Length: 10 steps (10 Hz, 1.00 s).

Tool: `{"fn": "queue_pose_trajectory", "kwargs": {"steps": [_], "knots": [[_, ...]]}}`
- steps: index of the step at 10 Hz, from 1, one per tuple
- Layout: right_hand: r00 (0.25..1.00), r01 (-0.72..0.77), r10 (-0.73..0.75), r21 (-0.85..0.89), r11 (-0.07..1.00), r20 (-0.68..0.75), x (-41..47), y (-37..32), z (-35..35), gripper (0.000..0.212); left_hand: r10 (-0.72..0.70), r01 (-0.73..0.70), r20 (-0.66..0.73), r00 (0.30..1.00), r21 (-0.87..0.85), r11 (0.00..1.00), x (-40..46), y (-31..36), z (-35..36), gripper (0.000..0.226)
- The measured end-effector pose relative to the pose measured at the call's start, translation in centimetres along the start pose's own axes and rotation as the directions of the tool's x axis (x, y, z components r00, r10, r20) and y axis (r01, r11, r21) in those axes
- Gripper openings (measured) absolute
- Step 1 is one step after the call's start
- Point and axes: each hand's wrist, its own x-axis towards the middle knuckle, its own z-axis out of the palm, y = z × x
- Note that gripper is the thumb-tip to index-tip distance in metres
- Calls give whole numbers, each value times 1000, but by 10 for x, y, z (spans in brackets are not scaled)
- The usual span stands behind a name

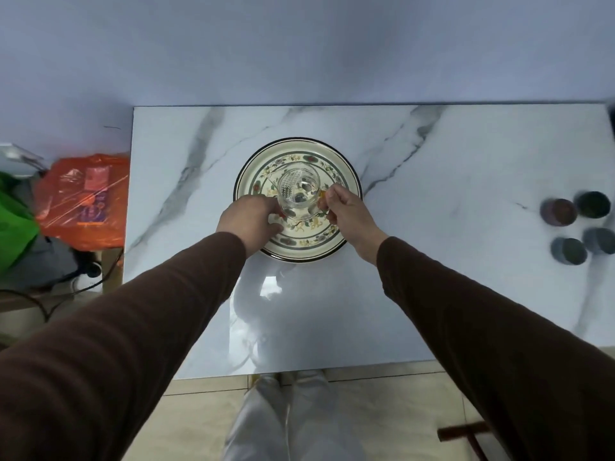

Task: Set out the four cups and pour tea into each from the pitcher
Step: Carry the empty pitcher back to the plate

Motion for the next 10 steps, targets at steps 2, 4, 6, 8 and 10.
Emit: {"fn": "queue_pose_trajectory", "kwargs": {"steps": [2,4,6,8,10], "knots": [[1000,-1,1,12,1000,16,3,3,-1,28,6,-6,-1,1000,0,1000,4,-3,-2,33],[1000,-4,4,3,1000,28,6,6,-3,29,17,-17,1,1000,12,1000,5,-2,2,33],[1000,-2,5,-71,997,31,8,10,-8,34,16,-16,-1,1000,28,999,2,1,5,32],[998,57,-54,-176,983,19,4,4,-11,27,-5,5,-1,1000,15,1000,-7,11,3,32],[1000,-14,8,-360,933,-18,-18,0,-31,39,-26,26,23,999,22,999,-25,23,-8,39]]}}
